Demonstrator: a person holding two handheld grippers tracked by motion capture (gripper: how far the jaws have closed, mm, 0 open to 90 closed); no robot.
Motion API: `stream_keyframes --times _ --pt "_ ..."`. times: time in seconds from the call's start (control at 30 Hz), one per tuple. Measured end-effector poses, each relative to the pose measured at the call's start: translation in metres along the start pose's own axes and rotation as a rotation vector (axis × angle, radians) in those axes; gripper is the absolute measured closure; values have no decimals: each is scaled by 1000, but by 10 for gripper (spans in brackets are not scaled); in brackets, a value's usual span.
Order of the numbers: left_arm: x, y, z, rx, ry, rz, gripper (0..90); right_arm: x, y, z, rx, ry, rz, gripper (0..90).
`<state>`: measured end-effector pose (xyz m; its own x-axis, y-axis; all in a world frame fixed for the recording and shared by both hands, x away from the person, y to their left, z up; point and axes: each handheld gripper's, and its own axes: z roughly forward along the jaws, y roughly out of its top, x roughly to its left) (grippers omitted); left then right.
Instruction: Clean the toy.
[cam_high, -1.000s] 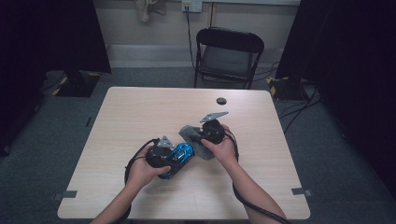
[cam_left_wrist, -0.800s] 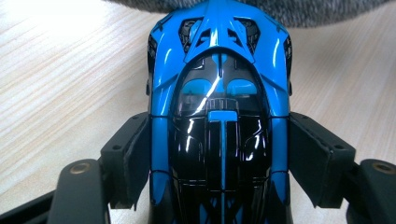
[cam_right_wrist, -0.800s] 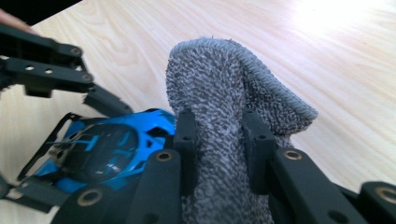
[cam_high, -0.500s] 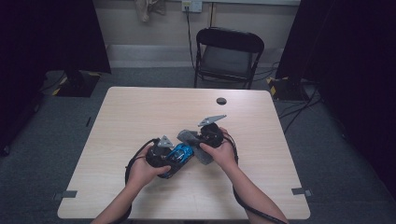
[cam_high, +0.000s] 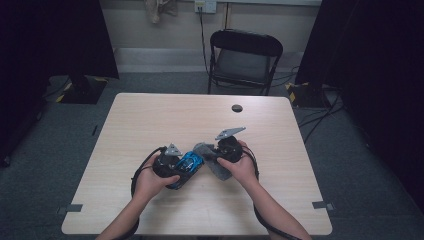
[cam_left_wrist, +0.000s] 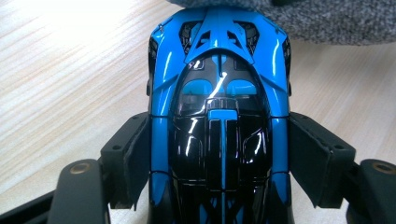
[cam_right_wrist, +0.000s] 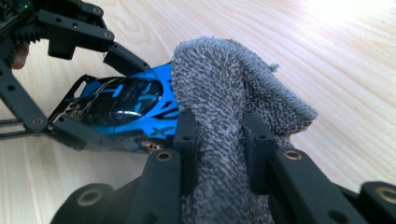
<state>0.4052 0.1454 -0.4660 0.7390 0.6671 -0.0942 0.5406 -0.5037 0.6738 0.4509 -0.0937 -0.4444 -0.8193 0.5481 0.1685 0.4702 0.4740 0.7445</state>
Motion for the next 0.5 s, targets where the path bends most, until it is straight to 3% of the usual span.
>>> stream_keyframes --times 0.5 --pt "2 -1 -2 -1 6 -5 281 7 -11 -9 4 23 -8 721"
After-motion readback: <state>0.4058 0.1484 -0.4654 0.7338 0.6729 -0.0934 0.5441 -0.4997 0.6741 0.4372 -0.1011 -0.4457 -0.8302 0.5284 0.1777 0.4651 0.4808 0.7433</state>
